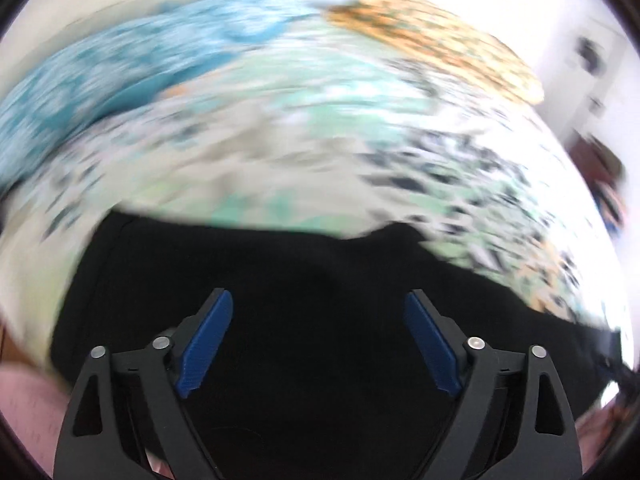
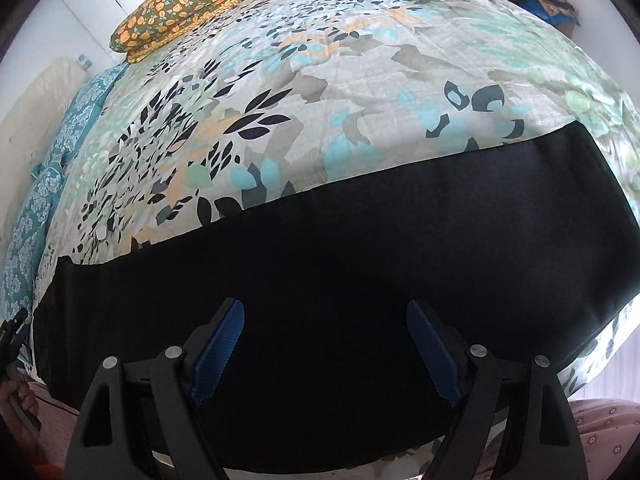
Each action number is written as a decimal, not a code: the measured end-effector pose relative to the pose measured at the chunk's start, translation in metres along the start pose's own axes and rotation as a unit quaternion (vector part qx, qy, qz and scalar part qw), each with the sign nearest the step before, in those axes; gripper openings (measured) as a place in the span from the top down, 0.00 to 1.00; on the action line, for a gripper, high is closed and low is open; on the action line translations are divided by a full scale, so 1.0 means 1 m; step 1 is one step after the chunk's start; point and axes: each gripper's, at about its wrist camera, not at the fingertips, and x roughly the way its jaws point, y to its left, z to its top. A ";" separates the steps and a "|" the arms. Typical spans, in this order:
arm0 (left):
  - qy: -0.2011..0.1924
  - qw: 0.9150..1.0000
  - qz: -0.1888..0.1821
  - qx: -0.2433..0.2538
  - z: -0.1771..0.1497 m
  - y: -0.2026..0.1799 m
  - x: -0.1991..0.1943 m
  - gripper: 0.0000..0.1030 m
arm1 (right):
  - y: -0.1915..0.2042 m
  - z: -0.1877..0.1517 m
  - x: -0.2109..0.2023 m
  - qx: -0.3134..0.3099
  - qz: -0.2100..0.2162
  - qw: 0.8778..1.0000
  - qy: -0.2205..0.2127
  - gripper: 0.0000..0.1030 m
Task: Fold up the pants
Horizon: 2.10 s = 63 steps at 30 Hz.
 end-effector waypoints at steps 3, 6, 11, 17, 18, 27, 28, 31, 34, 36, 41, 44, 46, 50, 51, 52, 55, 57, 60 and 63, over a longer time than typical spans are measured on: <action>0.018 0.999 -0.033 0.032 0.009 -0.026 0.029 0.12 | -0.003 -0.001 0.001 0.010 0.012 1.000 -0.002 0.14; 0.044 0.999 0.006 0.031 0.001 -0.031 0.069 0.12 | -0.005 -0.002 0.002 0.016 0.024 1.000 -0.007 0.10; 0.027 0.995 0.032 0.089 -0.026 -0.040 0.090 0.00 | -0.001 -0.003 0.005 0.011 0.032 0.999 -0.012 0.00; 0.018 0.995 0.037 0.090 -0.030 -0.043 0.087 0.00 | 0.003 -0.003 0.008 0.009 0.014 1.000 -0.009 0.00; 0.016 0.995 0.038 0.090 -0.030 -0.043 0.087 0.00 | 0.002 -0.003 0.008 0.011 0.015 1.000 -0.010 0.00; 0.007 0.995 0.039 0.090 -0.032 -0.042 0.086 0.00 | 0.007 -0.006 0.010 -0.002 0.000 1.000 -0.014 0.00; 0.006 0.995 0.039 0.090 -0.033 -0.042 0.086 0.00 | 0.010 -0.007 0.011 -0.012 -0.008 1.000 -0.013 0.00; 0.005 0.995 0.040 0.090 -0.033 -0.042 0.086 0.00 | 0.021 -0.010 0.015 -0.047 -0.042 0.998 -0.008 0.00; 0.005 0.995 0.040 0.091 -0.033 -0.043 0.086 0.00 | 0.027 -0.013 0.018 -0.068 -0.066 0.996 -0.004 0.00; 0.005 0.995 0.040 0.091 -0.033 -0.043 0.086 0.00 | 0.024 -0.013 0.017 -0.062 -0.060 0.996 -0.005 0.00; 0.005 0.995 0.040 0.090 -0.033 -0.042 0.086 0.00 | 0.024 -0.013 0.018 -0.059 -0.059 0.996 -0.005 0.00; 0.004 0.995 0.040 0.090 -0.033 -0.043 0.086 0.00 | 0.026 -0.014 0.018 -0.061 -0.063 0.996 -0.005 0.00; 0.005 0.995 0.040 0.090 -0.033 -0.042 0.086 0.00 | 0.026 -0.012 0.018 -0.059 -0.063 0.996 -0.004 0.00; 0.005 0.995 0.040 0.090 -0.033 -0.042 0.086 0.00 | 0.028 -0.012 0.018 -0.063 -0.069 0.996 -0.003 0.00; 0.005 0.995 0.040 0.090 -0.033 -0.042 0.086 0.00 | 0.028 -0.012 0.017 -0.062 -0.069 0.996 -0.001 0.00; 0.005 0.995 0.040 0.090 -0.033 -0.042 0.086 0.00 | 0.027 -0.011 0.014 -0.059 -0.067 0.996 0.000 0.00; 0.005 0.995 0.040 0.089 -0.033 -0.042 0.086 0.00 | 0.014 -0.003 -0.002 -0.037 -0.033 0.999 -0.018 0.00; 0.005 0.995 0.040 0.090 -0.033 -0.043 0.086 0.00 | -0.004 0.011 -0.006 -0.022 -0.021 0.999 -0.010 0.00; 0.004 0.995 0.041 0.090 -0.033 -0.043 0.085 0.00 | -0.043 0.042 -0.007 -0.005 -0.023 1.000 0.014 0.00; 0.004 0.995 0.041 0.090 -0.032 -0.043 0.085 0.00 | -0.101 0.071 -0.003 0.023 -0.061 0.996 0.063 0.05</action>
